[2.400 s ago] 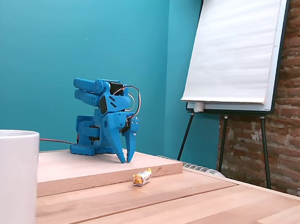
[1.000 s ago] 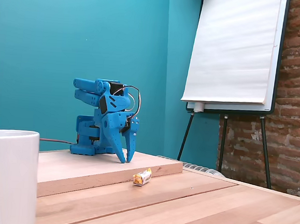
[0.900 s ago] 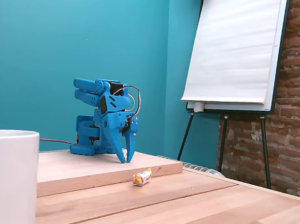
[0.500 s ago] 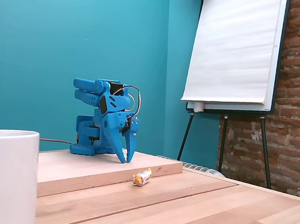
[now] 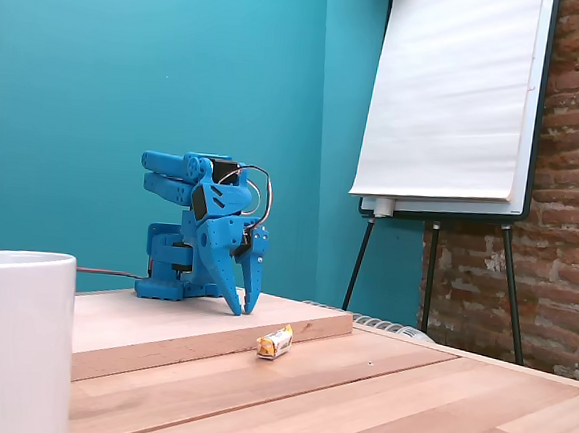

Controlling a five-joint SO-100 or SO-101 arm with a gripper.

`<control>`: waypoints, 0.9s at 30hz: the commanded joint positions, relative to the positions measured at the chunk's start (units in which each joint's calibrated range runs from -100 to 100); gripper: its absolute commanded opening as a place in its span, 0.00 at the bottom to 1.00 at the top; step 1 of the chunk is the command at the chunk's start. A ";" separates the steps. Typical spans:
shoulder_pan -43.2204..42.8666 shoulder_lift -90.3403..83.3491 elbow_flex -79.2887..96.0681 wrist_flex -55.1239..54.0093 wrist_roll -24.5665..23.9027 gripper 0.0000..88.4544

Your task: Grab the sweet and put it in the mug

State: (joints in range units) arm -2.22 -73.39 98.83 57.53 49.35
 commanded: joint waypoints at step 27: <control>0.62 58.76 -53.87 1.51 -6.50 0.05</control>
State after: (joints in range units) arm -2.07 -18.62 51.59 58.83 44.37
